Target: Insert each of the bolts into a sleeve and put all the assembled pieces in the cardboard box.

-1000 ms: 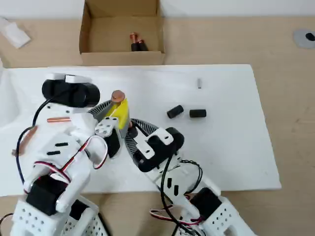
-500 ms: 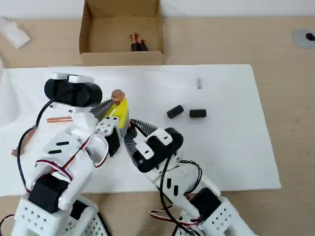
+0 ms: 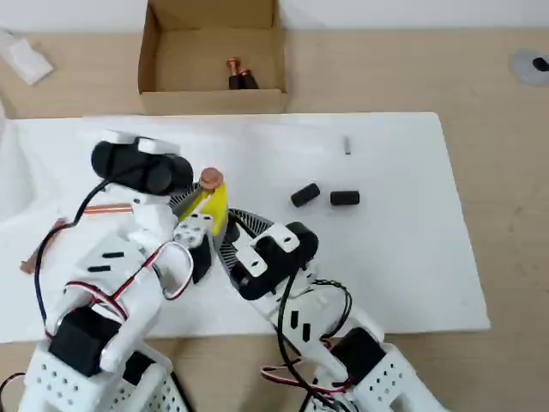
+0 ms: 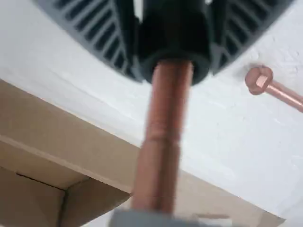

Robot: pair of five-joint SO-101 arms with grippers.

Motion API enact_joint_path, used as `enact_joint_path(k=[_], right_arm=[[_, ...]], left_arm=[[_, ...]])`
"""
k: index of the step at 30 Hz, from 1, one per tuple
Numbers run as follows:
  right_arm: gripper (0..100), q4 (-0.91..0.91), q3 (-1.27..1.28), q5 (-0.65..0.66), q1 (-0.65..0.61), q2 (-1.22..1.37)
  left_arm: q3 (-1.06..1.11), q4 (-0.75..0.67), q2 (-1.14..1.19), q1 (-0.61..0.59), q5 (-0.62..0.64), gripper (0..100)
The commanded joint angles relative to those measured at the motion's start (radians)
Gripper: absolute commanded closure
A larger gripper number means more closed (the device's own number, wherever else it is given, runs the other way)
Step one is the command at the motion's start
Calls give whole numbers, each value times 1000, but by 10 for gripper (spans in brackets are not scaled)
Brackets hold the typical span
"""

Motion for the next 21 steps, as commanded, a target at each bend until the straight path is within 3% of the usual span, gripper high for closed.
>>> enact_joint_path(k=[1,4,14,21], right_arm=[[989,-6,-4,-8,18,-174],[989,-6,-4,-8,18,-174],[989,-3,-4,-8,18,-174],[989,64,-5,-29,71,-151]], left_arm=[[-8,35,-1,2,-31,964],[-8,77,-1,8,-3,904],[-11,95,-1,2,9,883],[-173,222,7,2,18,786]])
